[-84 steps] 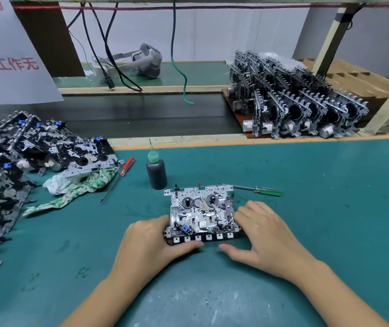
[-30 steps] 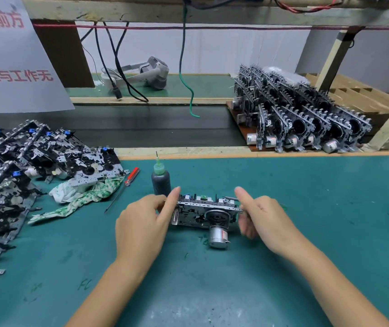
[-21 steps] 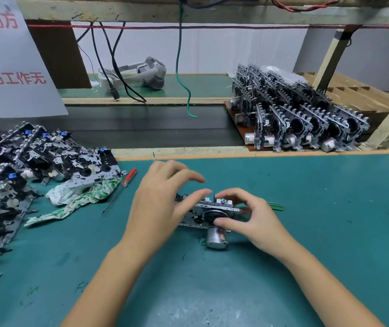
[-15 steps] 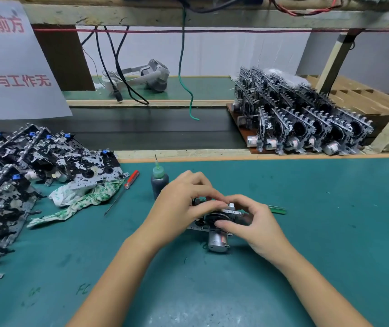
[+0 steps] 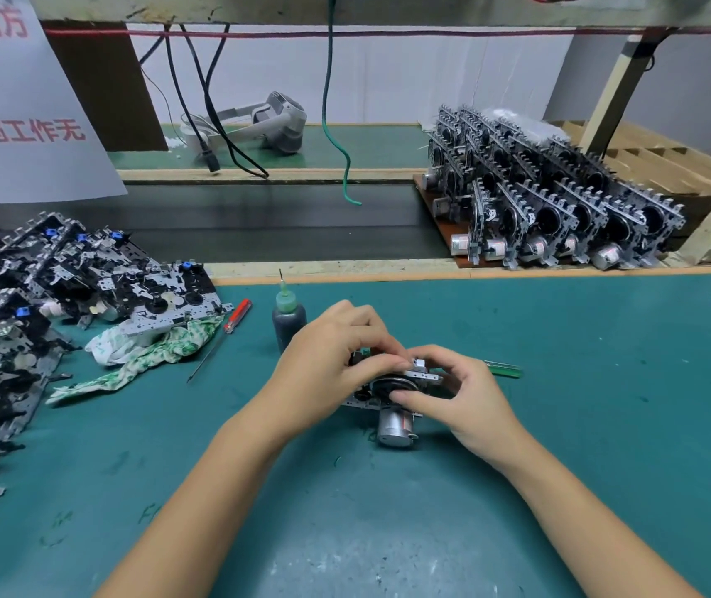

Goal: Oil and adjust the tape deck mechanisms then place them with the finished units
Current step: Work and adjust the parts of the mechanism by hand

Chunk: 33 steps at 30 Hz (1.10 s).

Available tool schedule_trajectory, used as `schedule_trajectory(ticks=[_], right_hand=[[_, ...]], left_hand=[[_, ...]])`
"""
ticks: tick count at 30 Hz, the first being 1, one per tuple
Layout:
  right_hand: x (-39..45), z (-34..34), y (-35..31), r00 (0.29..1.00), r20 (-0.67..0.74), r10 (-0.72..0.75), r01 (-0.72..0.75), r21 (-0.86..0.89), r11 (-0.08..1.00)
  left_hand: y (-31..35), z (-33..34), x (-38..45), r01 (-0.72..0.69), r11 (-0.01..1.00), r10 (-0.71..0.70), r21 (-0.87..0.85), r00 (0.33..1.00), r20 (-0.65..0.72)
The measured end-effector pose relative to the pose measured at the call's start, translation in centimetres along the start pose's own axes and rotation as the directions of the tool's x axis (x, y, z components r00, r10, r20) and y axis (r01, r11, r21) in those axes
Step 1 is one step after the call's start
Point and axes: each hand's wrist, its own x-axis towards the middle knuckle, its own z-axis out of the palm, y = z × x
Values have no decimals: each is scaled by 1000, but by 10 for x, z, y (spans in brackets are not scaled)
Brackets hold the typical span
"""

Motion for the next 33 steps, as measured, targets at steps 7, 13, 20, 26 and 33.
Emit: schedule_trajectory(ticks=[7, 13, 20, 26, 33], right_hand=[[1, 0, 2, 1000, -6, 0, 0, -7, 1000], [-1, 2, 4, 1000, -1, -16, 16, 23, 1000], [1, 1, 7, 998, -2, -60, 60, -17, 998], [-4, 4, 9, 997, -8, -75, 75, 12, 997], [-16, -21, 13, 995, 78, -61, 94, -543, 834]], left_hand=[[0, 2, -3, 3, 1000, -2, 14, 999, -36], [-1, 3, -5, 32, 999, -32, 0, 999, -42], [0, 2, -4, 20, 1000, -20, -1, 999, -29], [-2, 3, -5, 25, 1000, -25, -6, 999, -27], [-2, 4, -3, 43, 999, -43, -2, 999, -23]])
